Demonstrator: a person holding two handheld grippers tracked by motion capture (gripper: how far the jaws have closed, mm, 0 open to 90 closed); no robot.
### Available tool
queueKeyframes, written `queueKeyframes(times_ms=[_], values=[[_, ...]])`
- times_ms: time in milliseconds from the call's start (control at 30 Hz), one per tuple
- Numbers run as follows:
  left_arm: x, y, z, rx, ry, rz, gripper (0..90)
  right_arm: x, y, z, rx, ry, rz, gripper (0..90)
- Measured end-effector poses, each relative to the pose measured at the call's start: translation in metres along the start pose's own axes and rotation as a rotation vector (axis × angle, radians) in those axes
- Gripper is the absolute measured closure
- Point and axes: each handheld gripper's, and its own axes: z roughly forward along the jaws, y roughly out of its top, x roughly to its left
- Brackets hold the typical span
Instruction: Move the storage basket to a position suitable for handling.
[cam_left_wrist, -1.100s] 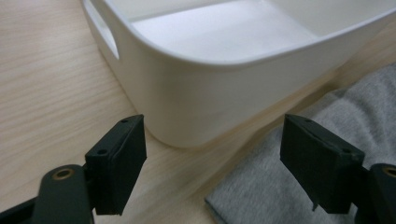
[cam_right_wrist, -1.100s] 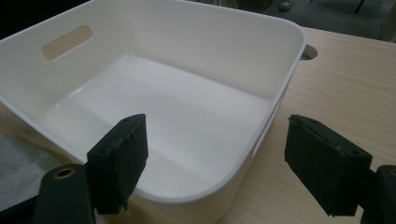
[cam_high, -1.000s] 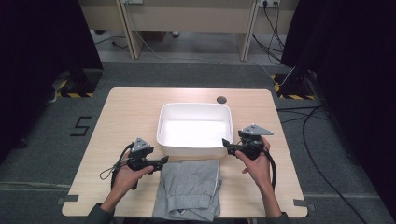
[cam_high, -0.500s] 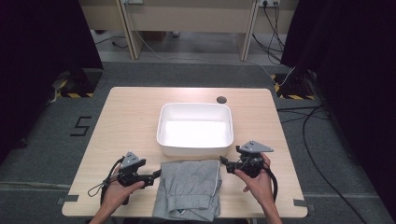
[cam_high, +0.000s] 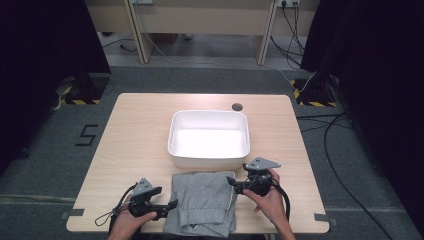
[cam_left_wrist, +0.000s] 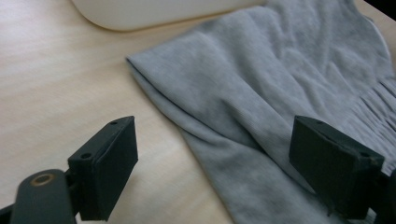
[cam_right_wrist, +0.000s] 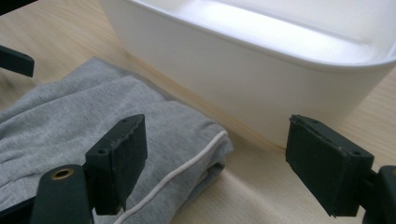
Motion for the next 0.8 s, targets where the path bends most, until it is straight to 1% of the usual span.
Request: queueKeyframes(times_ms=[67,167,267,333,400,500,600,633,667,700,733,767,800], values=[[-0.006,-0.003,0.000,0.008,-0.018,0.008,14.9,0.001,-0.001,0.002,0.005,0.006,-0.006,21.4],[-0.011,-0.006,-0.001,0.005,-0.025,0.023,14.9,0.004,-0.002,0.009,0.019,0.022,-0.008,21.3],[-0.012,-0.008,-0.001,0.001,-0.047,-0.001,14.8,0.005,-0.003,0.013,0.031,0.025,-0.017,21.4],[-0.015,-0.009,-0.004,-0.002,-0.069,-0.006,14.6,0.006,-0.004,0.015,0.037,0.030,-0.016,21.4],[-0.021,-0.011,-0.005,-0.005,-0.085,0.003,14.6,0.006,-0.004,0.017,0.039,0.033,-0.015,21.4],[-0.029,-0.015,-0.003,0.003,-0.102,0.012,14.4,0.005,-0.005,0.020,0.043,0.034,-0.011,21.4],[-0.033,-0.016,-0.001,0.011,-0.119,0.012,14.4,0.004,-0.005,0.025,0.043,0.038,-0.016,21.5],[-0.034,-0.016,0.000,0.015,-0.126,0.012,14.4,0.005,-0.004,0.030,0.052,0.048,-0.013,21.6],[-0.036,-0.017,0.002,0.025,-0.137,0.012,14.4,0.005,-0.004,0.030,0.052,0.048,-0.013,21.6],[-0.037,-0.018,0.004,0.044,-0.141,0.019,14.3,0.005,-0.004,0.035,0.060,0.054,-0.007,21.8],[-0.039,-0.020,0.005,0.055,-0.137,0.030,14.3,0.005,-0.004,0.035,0.060,0.054,-0.007,21.8],[-0.041,-0.020,0.006,0.055,-0.128,0.044,13.5,0.005,-0.004,0.040,0.072,0.061,-0.010,22.1],[-0.042,-0.020,0.007,0.056,-0.125,0.050,13.5,0.005,-0.004,0.040,0.072,0.061,-0.010,22.1]])
